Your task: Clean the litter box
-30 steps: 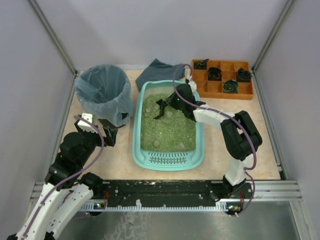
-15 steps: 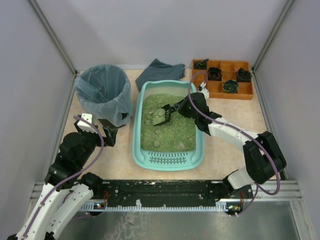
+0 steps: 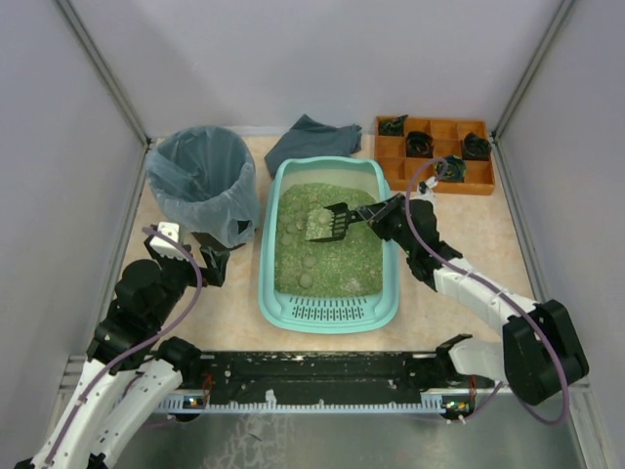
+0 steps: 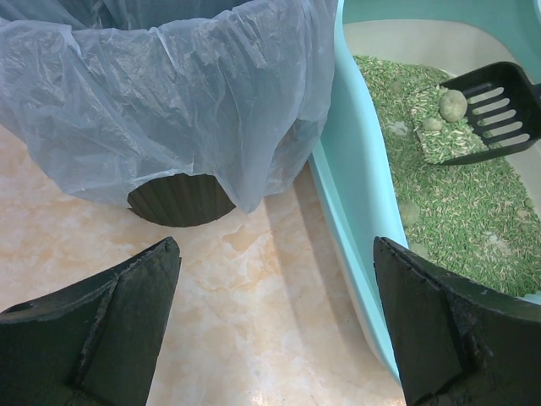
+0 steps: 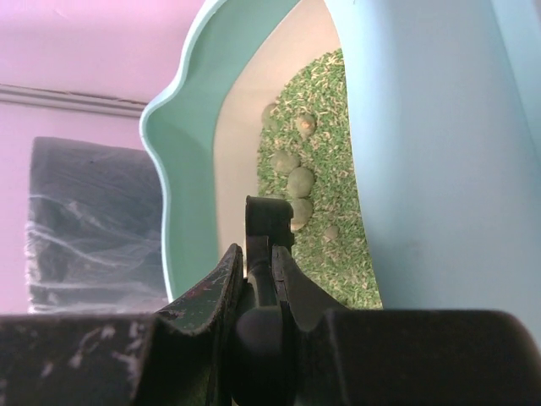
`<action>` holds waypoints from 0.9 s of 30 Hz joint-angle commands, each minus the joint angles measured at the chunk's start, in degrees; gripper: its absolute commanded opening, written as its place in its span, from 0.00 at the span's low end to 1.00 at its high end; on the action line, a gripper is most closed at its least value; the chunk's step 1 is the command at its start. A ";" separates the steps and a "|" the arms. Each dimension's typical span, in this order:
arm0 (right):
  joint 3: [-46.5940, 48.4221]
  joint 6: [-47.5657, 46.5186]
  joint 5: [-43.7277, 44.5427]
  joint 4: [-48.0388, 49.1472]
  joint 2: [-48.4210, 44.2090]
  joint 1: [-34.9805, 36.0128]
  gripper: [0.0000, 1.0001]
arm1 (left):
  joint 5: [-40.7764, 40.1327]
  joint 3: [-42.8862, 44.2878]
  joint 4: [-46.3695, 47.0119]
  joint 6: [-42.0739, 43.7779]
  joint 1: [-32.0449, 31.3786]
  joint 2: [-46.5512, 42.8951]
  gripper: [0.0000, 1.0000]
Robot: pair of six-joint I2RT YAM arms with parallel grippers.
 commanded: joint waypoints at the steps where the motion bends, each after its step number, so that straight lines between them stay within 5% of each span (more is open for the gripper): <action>1: -2.87 5.59 -4.11 9.99 -6.25 -1.99 0.00 | 0.20 -0.14 1.22 0.14 0.44 -0.54 1.00; 16: -10.94 13.98 -7.52 8.05 -16.23 -8.51 0.00 | 0.39 -0.11 1.22 0.22 0.44 -0.55 1.00; 27: -11.22 14.11 -14.06 16.45 -13.32 -8.46 0.00 | 0.31 -0.14 1.22 0.22 0.47 -0.72 1.00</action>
